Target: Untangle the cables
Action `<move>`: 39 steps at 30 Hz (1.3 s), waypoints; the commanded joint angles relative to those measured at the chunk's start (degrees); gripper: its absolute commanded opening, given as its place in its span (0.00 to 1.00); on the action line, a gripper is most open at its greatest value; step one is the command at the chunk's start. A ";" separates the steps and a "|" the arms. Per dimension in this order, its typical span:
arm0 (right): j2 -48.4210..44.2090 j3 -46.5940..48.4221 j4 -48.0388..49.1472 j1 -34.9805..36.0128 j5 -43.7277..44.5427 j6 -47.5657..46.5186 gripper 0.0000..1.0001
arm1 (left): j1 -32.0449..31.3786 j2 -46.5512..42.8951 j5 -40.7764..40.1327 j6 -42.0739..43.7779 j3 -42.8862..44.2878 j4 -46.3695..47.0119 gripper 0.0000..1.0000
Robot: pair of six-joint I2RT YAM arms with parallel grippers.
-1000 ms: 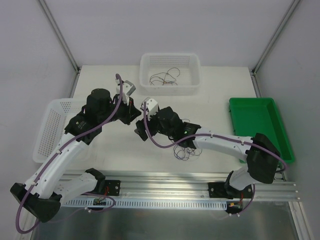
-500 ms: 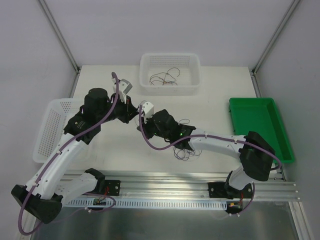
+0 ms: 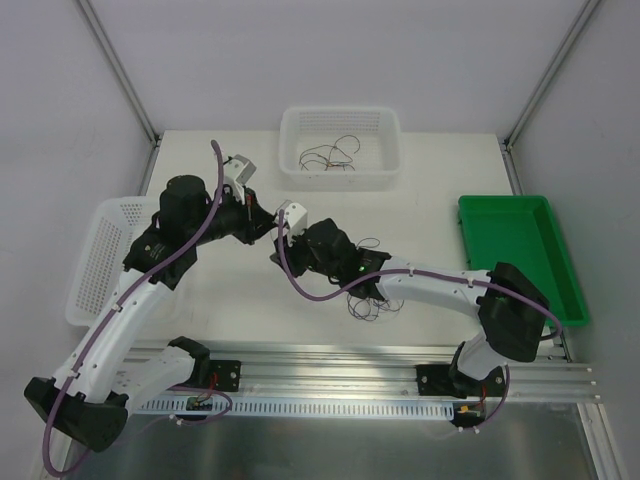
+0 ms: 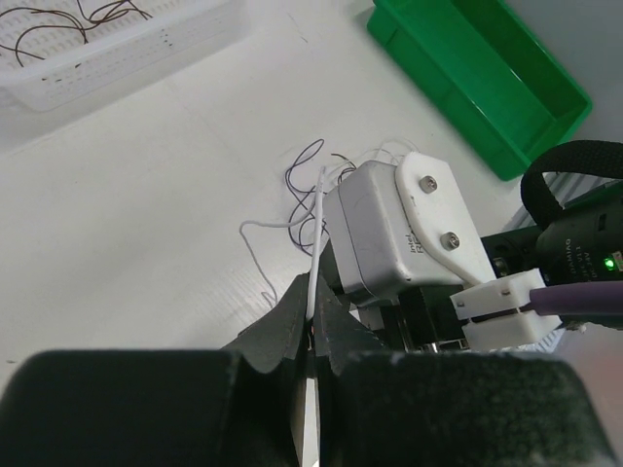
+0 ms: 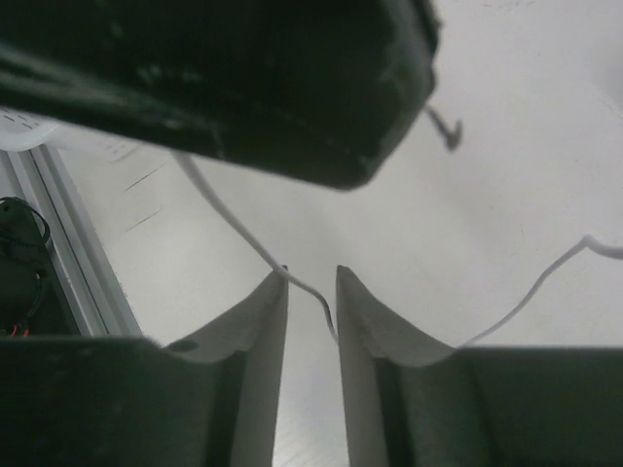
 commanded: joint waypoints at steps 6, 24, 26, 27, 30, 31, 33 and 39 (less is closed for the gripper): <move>-1.43 1.84 1.53 0.30 2.14 -1.78 0.01 | 2.10 -1.55 2.30 -1.34 -1.51 3.27 0.06; -29.55 6.74 -36.69 -10.23 31.24 -6.71 0.01 | 3.51 -6.12 -5.61 -0.11 -5.29 5.38 0.90; -33.25 9.98 -41.86 -12.78 34.39 -6.71 0.01 | 3.51 -5.94 -5.61 -0.19 -5.38 5.55 0.94; -34.39 10.61 -42.94 -15.84 35.72 -6.71 0.01 | 3.51 -5.85 -5.70 -0.28 -5.38 5.55 0.96; -39.05 10.54 -44.01 -23.41 39.68 -5.04 0.01 | 3.60 -5.24 -5.96 -0.37 -5.56 5.46 0.99; -40.01 10.10 -43.92 -25.69 40.12 -4.60 0.01 | 3.51 -5.15 -6.22 -0.37 -5.64 5.55 0.99; -41.86 8.78 -43.31 -32.90 40.74 -2.93 0.01 | 3.51 -4.98 -6.31 -0.54 -5.64 5.46 0.99; -40.29 5.26 -42.16 -53.03 35.65 6.09 0.01 | 3.60 -4.27 -6.66 -0.81 -5.99 5.55 0.99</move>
